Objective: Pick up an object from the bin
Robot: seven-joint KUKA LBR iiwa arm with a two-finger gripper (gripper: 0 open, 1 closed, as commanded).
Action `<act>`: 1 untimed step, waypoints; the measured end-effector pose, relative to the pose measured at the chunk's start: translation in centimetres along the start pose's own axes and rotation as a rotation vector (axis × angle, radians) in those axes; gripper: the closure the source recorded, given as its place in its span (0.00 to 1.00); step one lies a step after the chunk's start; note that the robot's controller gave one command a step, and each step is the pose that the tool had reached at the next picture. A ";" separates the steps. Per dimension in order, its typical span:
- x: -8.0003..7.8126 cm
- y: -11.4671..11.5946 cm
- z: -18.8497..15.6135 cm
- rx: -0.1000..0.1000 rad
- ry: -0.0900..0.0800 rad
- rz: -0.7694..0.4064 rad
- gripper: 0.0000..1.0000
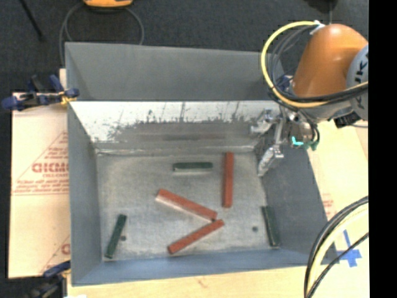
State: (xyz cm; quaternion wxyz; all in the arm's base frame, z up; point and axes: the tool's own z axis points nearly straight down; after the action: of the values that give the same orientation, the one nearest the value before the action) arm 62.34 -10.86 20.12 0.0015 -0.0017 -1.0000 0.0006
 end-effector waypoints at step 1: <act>-0.2 0.0 -0.5 0.001 -0.008 -0.002 0.00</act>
Offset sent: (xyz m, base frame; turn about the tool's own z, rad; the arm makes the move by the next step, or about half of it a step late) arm 0.0013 0.0349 -0.1312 -0.2143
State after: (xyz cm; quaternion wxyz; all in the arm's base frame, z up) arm 62.50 -10.84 20.62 -0.0023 -0.0009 -1.0000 0.0012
